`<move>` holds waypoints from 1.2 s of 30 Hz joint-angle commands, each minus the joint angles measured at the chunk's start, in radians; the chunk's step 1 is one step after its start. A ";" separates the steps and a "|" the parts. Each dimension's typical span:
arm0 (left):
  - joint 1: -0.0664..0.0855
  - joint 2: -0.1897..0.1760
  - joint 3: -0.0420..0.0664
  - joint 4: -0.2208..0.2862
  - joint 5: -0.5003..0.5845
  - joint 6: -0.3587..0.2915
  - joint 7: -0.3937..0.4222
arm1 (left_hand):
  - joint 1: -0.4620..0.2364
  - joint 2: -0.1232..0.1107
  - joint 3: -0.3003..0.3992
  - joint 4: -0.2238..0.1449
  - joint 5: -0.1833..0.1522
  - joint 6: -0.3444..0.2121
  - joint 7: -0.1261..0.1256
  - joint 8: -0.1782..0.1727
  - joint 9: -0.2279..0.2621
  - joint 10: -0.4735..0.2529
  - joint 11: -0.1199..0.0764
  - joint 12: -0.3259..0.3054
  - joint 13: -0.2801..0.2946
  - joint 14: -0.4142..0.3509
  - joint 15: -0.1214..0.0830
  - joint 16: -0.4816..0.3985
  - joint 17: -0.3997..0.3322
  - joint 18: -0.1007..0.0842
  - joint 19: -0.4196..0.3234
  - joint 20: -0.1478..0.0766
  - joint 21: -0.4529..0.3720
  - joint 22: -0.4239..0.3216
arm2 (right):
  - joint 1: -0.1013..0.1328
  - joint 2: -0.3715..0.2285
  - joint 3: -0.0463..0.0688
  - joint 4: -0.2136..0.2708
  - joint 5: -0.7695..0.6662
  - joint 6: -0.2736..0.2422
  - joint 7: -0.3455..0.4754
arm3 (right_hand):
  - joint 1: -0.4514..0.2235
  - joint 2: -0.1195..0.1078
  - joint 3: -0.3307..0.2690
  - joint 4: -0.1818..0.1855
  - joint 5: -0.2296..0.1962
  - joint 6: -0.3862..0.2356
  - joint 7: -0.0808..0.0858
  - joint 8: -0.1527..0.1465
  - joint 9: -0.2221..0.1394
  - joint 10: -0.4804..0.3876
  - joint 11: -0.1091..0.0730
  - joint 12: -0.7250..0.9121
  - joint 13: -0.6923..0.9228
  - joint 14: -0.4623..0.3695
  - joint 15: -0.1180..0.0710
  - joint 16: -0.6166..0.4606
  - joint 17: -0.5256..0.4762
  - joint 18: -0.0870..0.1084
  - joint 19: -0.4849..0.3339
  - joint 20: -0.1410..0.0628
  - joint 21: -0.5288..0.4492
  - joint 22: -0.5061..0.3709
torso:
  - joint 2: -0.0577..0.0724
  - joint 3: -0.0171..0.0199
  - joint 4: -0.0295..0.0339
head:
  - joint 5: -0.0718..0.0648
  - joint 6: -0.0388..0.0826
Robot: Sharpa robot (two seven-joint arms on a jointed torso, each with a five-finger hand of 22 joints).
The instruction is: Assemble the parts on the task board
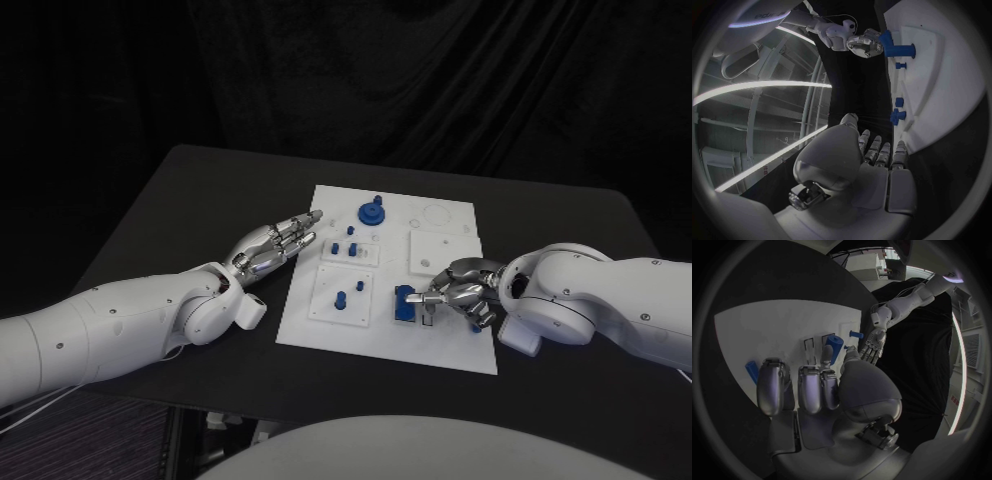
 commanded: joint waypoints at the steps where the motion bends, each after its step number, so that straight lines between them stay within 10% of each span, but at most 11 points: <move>1: -0.001 0.003 0.001 0.001 0.002 0.012 0.144 | 0.005 0.007 0.006 0.002 -0.004 -0.003 0.002 -0.003 -0.001 -0.001 0.005 -0.005 -0.001 0.000 0.009 -0.004 -0.001 0.002 -0.001 0.006 -0.003 0.001 | 0.001 -0.003 0.000 0.005 -0.059 0.020 0.013 | 0.013 -0.001 -0.009 0.000 -0.012 -0.010 -0.006 0.036 0.032 0.104 -0.011 0.002 0.263 0.073 -0.011 0.005 0.081 0.006 0.038 -0.011 0.007 0.205 | 0.000 0.0000 -0.0013 | 0.001 0.000; 36: -0.004 0.011 0.001 -0.013 0.002 0.023 0.140 | 0.006 0.008 0.007 0.001 -0.004 -0.005 0.003 -0.003 -0.001 -0.001 0.006 -0.006 -0.001 0.000 0.013 -0.004 -0.001 0.003 -0.001 0.010 -0.002 0.001 | -0.004 0.026 0.000 -0.029 -0.068 0.067 -0.013 | 0.102 0.004 0.006 -0.051 0.033 -0.037 -0.022 0.092 0.111 0.104 -0.026 0.002 0.263 0.071 -0.024 0.000 0.072 0.007 0.036 -0.025 0.001 0.203 | 0.001 -0.0010 0.0001 | 0.005 0.000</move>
